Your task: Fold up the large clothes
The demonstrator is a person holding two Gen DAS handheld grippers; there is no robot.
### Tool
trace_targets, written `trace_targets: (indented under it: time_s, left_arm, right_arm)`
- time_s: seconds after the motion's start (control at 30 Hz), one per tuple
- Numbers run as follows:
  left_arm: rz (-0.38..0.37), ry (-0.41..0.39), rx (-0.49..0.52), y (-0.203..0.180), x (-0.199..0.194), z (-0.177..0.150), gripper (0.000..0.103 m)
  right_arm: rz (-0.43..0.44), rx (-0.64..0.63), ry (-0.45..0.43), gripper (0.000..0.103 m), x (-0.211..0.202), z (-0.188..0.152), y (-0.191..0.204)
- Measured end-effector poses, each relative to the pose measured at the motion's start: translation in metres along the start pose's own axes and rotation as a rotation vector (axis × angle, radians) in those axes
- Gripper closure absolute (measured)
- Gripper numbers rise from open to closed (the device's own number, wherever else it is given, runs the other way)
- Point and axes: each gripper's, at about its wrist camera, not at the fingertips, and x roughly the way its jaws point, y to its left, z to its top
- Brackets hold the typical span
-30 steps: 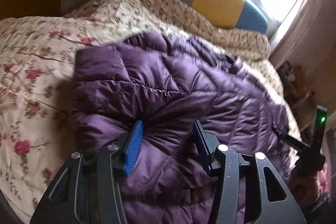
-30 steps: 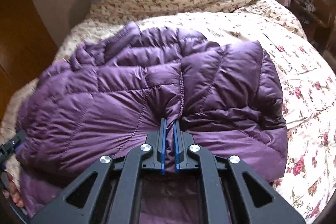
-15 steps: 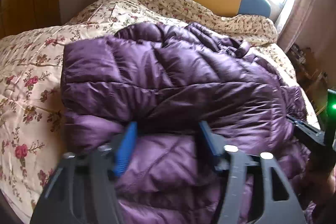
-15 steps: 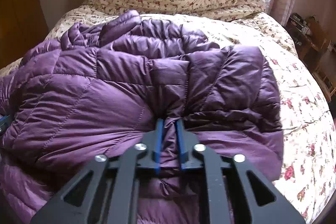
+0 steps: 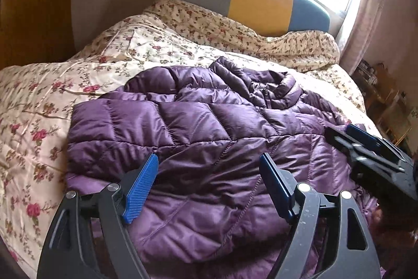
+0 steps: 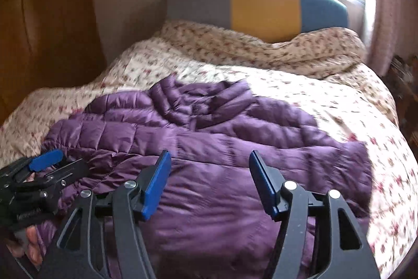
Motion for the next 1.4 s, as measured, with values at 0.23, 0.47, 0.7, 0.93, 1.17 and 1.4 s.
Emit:
trace_targets:
  time_s: [0.23, 0.47, 0.7, 0.93, 1.17, 1.4]
  left_arm:
    - [0.024, 0.029, 0.039, -0.001, 0.027, -0.012, 0.024]
    - [0.016, 0.031, 0.035, 0.001, 0.039, -0.017, 0.023]
    - [0.021, 0.031, 0.040, 0.000, 0.041, -0.018, 0.023]
    - [0.012, 0.040, 0.043, 0.000, 0.042, -0.017, 0.017]
    - [-0.002, 0.035, -0.011, 0.014, 0.004, -0.014, 0.013]
    - [-0.026, 0.054, -0.007, 0.049, -0.063, -0.045, 0.012]
  right_arm:
    - [-0.013, -0.003, 0.063, 0.037, 0.043, -0.025, -0.006]
    - [-0.007, 0.013, 0.082, 0.037, 0.057, -0.034, -0.011]
    - [0.001, 0.020, 0.084, 0.037, 0.058, -0.034, -0.013]
    - [0.020, 0.027, 0.096, 0.023, 0.050, -0.025, -0.011]
    - [0.100, 0.094, 0.064, 0.012, -0.007, -0.012, -0.017]
    - [0.124, 0.128, 0.169, 0.012, -0.076, -0.072, -0.050]
